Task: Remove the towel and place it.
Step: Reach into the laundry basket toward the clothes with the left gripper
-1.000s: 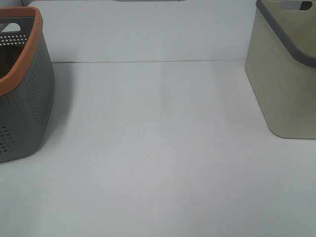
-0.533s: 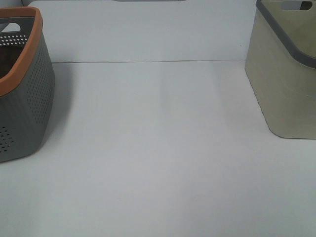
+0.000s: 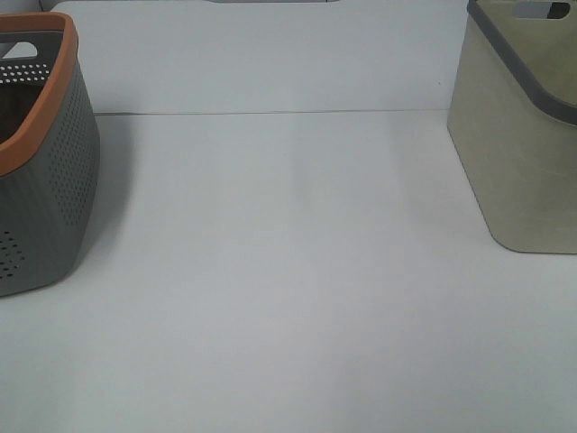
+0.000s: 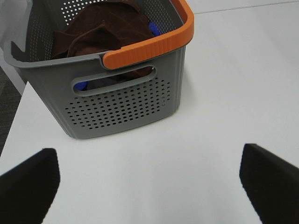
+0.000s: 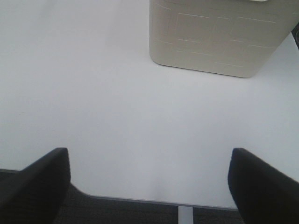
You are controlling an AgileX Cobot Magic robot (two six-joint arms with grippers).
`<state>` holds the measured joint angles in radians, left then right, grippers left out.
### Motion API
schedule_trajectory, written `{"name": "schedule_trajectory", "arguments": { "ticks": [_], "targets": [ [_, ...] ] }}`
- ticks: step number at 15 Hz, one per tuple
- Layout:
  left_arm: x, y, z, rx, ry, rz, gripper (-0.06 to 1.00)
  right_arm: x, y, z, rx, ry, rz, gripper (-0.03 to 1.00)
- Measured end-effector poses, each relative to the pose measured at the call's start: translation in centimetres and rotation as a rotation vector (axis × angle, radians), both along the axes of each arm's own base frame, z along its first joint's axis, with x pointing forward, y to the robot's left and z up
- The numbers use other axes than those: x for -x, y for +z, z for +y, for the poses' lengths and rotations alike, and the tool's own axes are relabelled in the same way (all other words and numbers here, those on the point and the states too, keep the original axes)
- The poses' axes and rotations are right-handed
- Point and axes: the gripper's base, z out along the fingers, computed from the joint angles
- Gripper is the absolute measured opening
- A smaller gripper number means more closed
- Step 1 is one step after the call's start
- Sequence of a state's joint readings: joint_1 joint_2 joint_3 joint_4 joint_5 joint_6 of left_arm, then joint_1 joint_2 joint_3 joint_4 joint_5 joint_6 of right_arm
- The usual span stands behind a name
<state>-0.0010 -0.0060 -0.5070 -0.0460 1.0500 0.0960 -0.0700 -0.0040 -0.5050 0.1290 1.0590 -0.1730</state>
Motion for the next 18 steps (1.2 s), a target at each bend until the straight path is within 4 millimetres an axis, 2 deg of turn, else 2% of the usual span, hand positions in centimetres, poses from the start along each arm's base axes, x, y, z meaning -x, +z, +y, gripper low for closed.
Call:
{"name": "schedule_trajectory", "arguments": {
  "ticks": [4, 7, 9, 10, 13, 14, 15, 16, 18],
  "targets": [
    [0.1, 0.2, 0.0, -0.033, -0.016, -0.008, 0.99, 0.0, 0.0, 0.0, 0.0, 0.0, 0.0, 0.9],
    [-0.1, 2.3, 0.0, -0.083, -0.042, 0.013, 0.99, 0.0, 0.0, 0.0, 0.0, 0.0, 0.0, 0.9],
    [-2.0, 4.9, 0.0, -0.109, -0.065, 0.112, 0.99, 0.0, 0.0, 0.0, 0.0, 0.0, 0.0, 0.9],
    [-3.3, 6.5, -0.1, -0.121, -0.081, 0.154, 0.99, 0.0, 0.0, 0.0, 0.0, 0.0, 0.0, 0.9],
    [-9.5, 10.6, -0.3, -0.195, -0.168, 0.256, 0.99, 0.0, 0.0, 0.0, 0.0, 0.0, 0.0, 0.9],
    [-14.2, 12.6, -0.3, -0.314, -0.265, 0.311, 0.99, 0.0, 0.0, 0.0, 0.0, 0.0, 0.0, 0.9],
    [-15.4, 13.0, -0.3, -0.346, -0.295, 0.33, 0.99, 0.0, 0.0, 0.0, 0.0, 0.0, 0.0, 0.9],
    [-17.7, 13.7, -0.3, -0.397, -0.348, 0.369, 0.99, 0.0, 0.0, 0.0, 0.0, 0.0, 0.0, 0.9],
    [-23.3, 14.6, -0.3, -0.475, -0.424, 0.403, 0.99, 0.0, 0.0, 0.0, 0.0, 0.0, 0.0, 0.9]
  ]
}}
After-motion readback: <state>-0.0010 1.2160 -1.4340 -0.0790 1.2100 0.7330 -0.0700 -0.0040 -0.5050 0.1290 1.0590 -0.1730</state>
